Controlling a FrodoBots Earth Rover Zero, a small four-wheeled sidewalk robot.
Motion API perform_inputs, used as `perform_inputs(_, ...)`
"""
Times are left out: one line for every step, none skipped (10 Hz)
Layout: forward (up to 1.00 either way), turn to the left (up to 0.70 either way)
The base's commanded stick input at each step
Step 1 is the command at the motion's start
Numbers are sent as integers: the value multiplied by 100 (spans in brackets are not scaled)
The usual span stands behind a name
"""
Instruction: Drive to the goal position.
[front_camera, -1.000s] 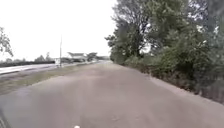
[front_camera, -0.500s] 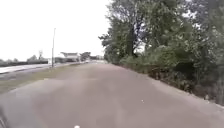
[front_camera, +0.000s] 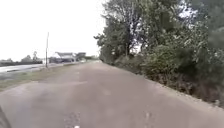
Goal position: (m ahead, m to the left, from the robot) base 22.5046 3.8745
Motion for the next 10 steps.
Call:
perform_inputs(100,-8)
perform_inputs(100,-8)
perform_inputs(100,-8)
perform_inputs(100,-8)
perform_inputs(100,-8)
perform_inputs(100,-8)
perform_inputs(100,-7)
perform_inputs(100,-6)
perform_inputs(100,-6)
perform_inputs(100,-6)
